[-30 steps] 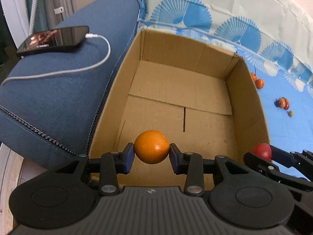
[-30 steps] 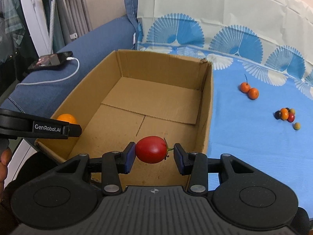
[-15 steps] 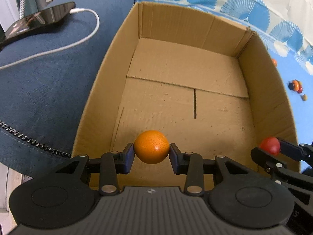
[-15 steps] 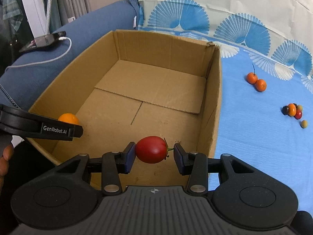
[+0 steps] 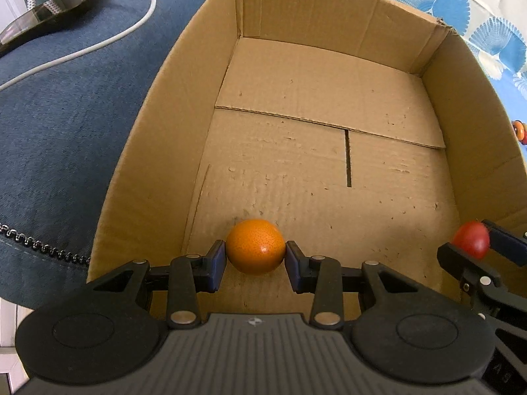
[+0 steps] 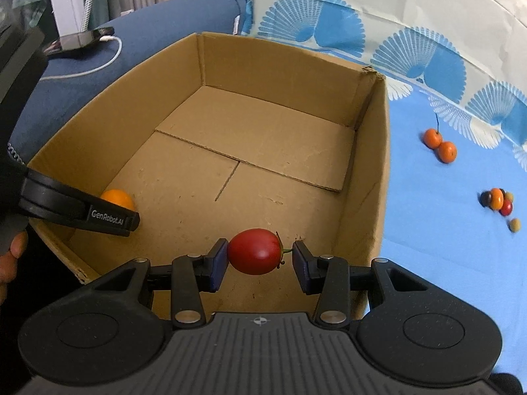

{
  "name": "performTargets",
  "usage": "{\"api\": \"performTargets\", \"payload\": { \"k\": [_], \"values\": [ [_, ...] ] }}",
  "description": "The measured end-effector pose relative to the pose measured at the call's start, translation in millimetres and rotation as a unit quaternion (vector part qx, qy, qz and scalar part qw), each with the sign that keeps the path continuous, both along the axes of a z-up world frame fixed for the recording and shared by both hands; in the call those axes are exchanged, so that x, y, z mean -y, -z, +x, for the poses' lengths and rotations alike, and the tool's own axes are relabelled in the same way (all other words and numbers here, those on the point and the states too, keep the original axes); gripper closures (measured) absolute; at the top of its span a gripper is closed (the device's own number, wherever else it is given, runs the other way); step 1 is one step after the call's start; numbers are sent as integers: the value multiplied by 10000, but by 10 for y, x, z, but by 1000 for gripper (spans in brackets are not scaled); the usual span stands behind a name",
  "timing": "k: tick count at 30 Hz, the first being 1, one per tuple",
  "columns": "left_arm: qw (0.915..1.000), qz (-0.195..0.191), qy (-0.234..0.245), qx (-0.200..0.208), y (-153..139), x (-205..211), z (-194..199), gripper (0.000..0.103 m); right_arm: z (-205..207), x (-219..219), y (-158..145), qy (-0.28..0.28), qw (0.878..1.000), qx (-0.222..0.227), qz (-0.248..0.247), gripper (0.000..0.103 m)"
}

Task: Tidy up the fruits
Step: 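Open both tools to drop the orange and tomato into the box, then lift both open tools out of the box toward the fruit cluster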

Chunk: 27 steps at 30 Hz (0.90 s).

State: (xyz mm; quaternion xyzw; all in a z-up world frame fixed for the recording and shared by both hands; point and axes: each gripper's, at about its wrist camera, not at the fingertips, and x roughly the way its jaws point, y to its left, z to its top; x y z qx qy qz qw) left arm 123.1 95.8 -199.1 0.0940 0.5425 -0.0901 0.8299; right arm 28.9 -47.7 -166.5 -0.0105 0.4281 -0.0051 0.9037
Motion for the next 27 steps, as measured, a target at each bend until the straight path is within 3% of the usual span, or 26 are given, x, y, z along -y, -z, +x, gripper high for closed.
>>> {"api": "performTargets", "payload": {
  "k": [2,3,4,5,8,12,14,17,27],
  "values": [
    [10000,-1,16,75,-4,1,14,56,27,-1,12,-29,10000,19,-91,59],
    [9999,-77,96,58,-15,2,16,45,42,5,12,-33,9999,48,-122,58],
    [9996,-192,191,4,-22,16,22,37,56,13,4,-45,9998,75,-150,52],
    [9987,-383,320,-81,-39,32,24,24,70,21,-9,-48,9998,95,-176,39],
    [9981,-541,285,114,-131,61,-10,14,92,49,-113,-65,9992,180,-346,22],
    [9971,-470,362,472,-359,85,-129,0,-36,141,-370,-19,9990,369,-268,10],
    [9943,-395,396,902,-534,70,-282,0,-179,201,-520,69,9986,480,-204,5],
    [9920,-338,449,1131,-752,36,-514,0,-449,248,-715,164,9977,655,-46,3],
    [9923,-369,130,1177,-995,-243,-1322,0,-1107,84,-897,277,9955,791,437,1]
  ]
}}
